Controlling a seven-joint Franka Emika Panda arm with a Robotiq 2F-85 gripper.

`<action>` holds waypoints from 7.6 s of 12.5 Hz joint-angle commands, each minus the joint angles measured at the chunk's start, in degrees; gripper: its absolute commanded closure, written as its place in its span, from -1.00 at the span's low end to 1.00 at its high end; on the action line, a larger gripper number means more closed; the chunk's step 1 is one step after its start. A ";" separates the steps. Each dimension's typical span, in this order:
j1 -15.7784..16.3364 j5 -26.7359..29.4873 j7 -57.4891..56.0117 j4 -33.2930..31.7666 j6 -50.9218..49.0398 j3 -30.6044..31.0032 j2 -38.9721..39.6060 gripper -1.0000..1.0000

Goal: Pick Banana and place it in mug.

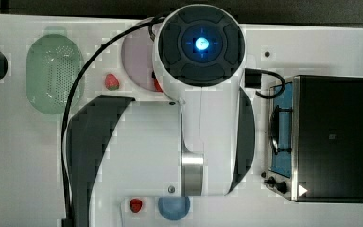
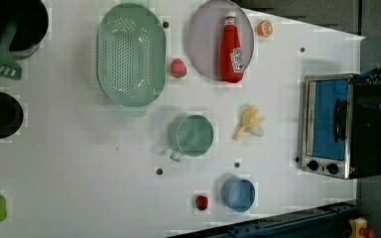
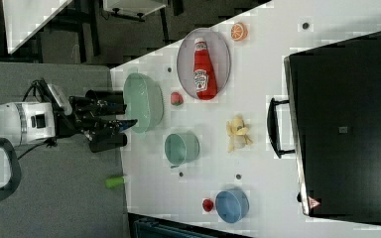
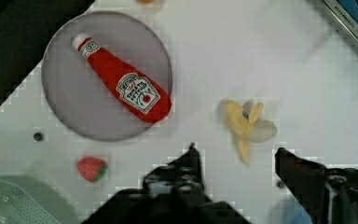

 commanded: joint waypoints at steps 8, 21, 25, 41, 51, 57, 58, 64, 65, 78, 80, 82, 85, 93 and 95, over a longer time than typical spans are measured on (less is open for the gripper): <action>-1.73 0.47 -5.84 -19.24 1.53 -2.67 -8.23 -1.00; -1.60 -0.15 -45.32 -34.17 48.72 -1.93 18.89 -1.00; -1.51 -0.15 -45.29 -34.75 52.00 -1.92 22.67 -1.00; -1.14 -0.05 -43.54 -35.18 45.59 -0.65 4.76 0.40; 1.01 1.48 -17.00 -26.45 14.39 13.74 -9.95 0.40; 1.34 6.07 0.60 -27.23 15.85 22.04 -4.78 0.40; 1.35 6.07 2.17 -27.35 18.38 22.86 -3.10 0.40; 1.37 6.07 2.67 -31.39 31.72 24.50 5.12 -0.10; 1.36 6.07 2.67 -31.91 32.65 24.46 5.56 -0.32; -1.76 5.93 2.52 -25.25 27.60 11.00 -2.49 -1.00; -2.60 4.71 0.73 -21.74 22.08 5.48 -5.62 -1.00; -2.85 4.22 -1.10 -17.27 14.36 0.98 -8.35 -1.00; -2.86 3.60 -1.10 -9.11 2.20 -2.43 -9.91 -1.00; -2.92 -0.09 -1.10 -3.05 -9.06 -3.37 -9.93 -1.00; -2.88 -0.09 -1.10 -3.26 -9.07 -3.36 -9.73 -1.00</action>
